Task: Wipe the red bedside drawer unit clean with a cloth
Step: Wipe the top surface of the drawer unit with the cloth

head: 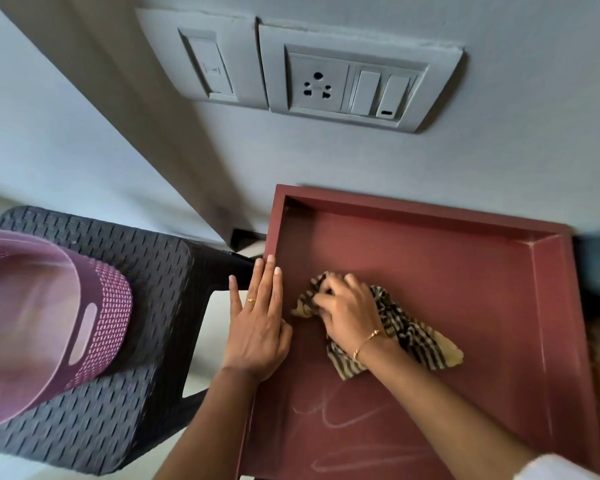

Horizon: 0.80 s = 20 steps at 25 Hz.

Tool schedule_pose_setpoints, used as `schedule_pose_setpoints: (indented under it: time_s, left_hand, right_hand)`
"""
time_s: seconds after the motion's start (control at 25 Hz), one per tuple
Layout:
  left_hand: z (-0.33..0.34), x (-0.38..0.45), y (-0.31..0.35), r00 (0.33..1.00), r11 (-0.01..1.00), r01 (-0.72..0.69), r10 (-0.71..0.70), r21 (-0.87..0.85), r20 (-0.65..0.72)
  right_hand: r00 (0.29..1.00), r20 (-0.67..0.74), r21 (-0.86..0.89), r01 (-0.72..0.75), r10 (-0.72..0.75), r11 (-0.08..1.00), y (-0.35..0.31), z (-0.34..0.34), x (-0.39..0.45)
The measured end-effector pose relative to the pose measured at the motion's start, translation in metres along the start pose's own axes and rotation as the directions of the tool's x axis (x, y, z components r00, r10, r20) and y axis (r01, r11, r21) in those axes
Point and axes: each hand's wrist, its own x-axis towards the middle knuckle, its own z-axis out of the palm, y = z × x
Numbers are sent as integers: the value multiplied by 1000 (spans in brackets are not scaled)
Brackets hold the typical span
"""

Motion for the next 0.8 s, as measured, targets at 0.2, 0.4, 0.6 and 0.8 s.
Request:
schedule_pose_setpoints:
  time_s: [0.2,0.4,0.6,0.8]
  left_hand:
    - [3,-2,-2,1000,1000,11,-11,-24,4]
    - [3,-3,-3,1000,999,12,-12,-44,4]
    - [3,-2,-2,999,999,23,-23,-24,28]
    - [2,-2,-5,998,1000,19,-18,-7,60]
  right_hand:
    - [966,-127,10,-227,226,974,-31,9,62]
    - [997,42,-33,72,-71,997,-20,0,-10]
    - [957,-107,-1,-272,271,962,-18,5,71]
    - [1000,6,-79,9,-9,997,-41,10,31]
